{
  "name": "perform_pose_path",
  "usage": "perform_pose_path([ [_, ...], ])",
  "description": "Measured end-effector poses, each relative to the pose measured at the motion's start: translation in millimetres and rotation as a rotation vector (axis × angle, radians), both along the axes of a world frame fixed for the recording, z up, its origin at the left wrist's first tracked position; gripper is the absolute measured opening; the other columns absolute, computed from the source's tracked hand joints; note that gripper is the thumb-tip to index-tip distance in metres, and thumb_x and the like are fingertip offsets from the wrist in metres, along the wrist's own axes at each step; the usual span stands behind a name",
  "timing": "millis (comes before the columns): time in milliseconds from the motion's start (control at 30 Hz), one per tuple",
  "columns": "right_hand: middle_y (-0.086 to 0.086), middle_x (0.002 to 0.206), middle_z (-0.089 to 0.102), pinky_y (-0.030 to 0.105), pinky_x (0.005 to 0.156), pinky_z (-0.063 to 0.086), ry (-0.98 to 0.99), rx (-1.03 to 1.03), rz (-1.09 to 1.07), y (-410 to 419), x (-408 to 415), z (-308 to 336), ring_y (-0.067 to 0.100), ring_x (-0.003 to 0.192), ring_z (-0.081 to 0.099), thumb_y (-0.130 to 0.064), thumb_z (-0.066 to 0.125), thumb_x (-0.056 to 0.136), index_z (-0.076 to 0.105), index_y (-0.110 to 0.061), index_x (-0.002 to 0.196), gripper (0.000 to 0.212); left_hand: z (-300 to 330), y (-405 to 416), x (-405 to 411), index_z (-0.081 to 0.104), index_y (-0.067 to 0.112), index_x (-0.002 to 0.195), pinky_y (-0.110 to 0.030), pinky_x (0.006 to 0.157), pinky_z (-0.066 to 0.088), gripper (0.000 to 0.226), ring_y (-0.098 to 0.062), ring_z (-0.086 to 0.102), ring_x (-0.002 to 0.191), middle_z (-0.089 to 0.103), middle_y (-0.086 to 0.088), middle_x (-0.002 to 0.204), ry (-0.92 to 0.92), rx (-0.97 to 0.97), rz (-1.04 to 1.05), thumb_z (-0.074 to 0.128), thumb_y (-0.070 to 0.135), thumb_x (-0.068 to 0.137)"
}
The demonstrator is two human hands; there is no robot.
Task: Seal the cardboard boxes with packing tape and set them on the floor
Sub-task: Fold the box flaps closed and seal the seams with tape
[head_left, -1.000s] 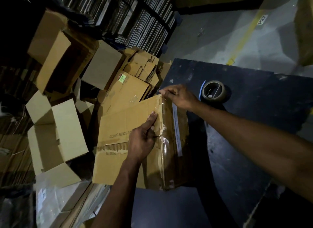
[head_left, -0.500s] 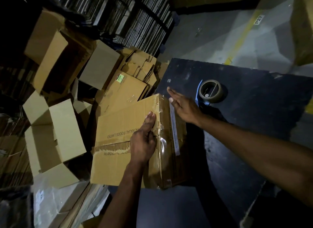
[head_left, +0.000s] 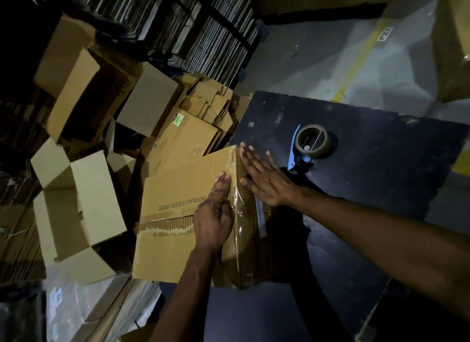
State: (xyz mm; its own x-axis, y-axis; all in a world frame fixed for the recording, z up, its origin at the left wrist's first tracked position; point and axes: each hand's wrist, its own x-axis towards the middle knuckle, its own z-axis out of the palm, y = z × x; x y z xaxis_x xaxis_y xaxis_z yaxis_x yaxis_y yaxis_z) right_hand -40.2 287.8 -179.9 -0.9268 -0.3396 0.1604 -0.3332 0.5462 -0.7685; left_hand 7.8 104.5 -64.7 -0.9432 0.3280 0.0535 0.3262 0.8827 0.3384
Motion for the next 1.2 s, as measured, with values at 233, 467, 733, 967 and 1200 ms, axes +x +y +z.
perform_pose_path([
  [233, -0.005, 0.167, -0.027, 0.057, 0.125, -0.004, 0.022, -0.049, -0.002, 13.8, 14.3, -1.3, 0.013, 0.154, -0.023, -0.065, 0.01, 0.102, -0.019, -0.019, 0.16, 0.08, -0.8, 4.3, 4.7, 0.05, 0.019, 0.153, -0.033, 0.12, 0.039, 0.06, -0.006, 0.037, 0.15, 0.042, 0.006, 0.161, 0.02, 0.029, -0.011, 0.043, 0.011, 0.095],
  [467, 0.005, 0.169, -0.018, 0.059, 0.125, 0.002, 0.205, 0.024, 0.063, 0.2, 26.0, -6.9, 0.02, 0.157, -0.014, -0.059, 0.032, 0.105, -0.009, -0.012, 0.162, 0.085, -2.7, 4.8, 7.0, 0.048, 0.02, 0.155, -0.036, 0.117, 0.044, 0.056, -0.008, 0.036, 0.151, 0.04, 0.007, 0.163, 0.054, -0.009, -0.02, 0.042, 0.02, 0.099],
  [733, 0.0, 0.171, 0.009, 0.055, 0.123, 0.021, 0.219, -0.037, -0.04, 25.8, 24.1, -29.1, 0.021, 0.158, 0.009, -0.06, 0.009, 0.105, 0.026, -0.022, 0.161, 0.071, 2.1, 23.0, 4.8, 0.061, 0.029, 0.142, -0.027, 0.11, 0.048, 0.047, 0.002, 0.048, 0.139, 0.055, 0.013, 0.148, 0.053, 0.037, 0.17, 0.057, 0.049, 0.1],
  [967, 0.0, 0.157, 0.046, 0.042, 0.119, 0.034, -0.452, -0.826, -0.175, 16.6, -44.1, 30.2, 0.016, 0.146, 0.039, -0.072, 0.047, 0.094, 0.049, -0.028, 0.15, 0.071, 13.2, 48.9, -6.0, 0.078, 0.032, 0.117, -0.037, 0.085, 0.062, 0.051, -0.014, 0.076, 0.098, 0.078, 0.005, 0.11, 0.115, 0.044, 0.471, 0.061, 0.067, 0.083],
  [1200, -0.002, 0.106, 0.077, 0.034, 0.087, 0.06, -0.446, -0.827, -0.177, 10.8, -58.7, 12.5, 0.007, 0.096, 0.072, -0.056, 0.066, 0.091, 0.077, -0.017, 0.112, 0.046, 10.5, 62.7, -6.9, 0.078, 0.026, 0.119, -0.042, 0.089, 0.059, 0.038, -0.032, 0.074, 0.101, 0.078, -0.001, 0.114, 0.154, -0.062, 0.495, 0.079, 0.045, 0.086],
])
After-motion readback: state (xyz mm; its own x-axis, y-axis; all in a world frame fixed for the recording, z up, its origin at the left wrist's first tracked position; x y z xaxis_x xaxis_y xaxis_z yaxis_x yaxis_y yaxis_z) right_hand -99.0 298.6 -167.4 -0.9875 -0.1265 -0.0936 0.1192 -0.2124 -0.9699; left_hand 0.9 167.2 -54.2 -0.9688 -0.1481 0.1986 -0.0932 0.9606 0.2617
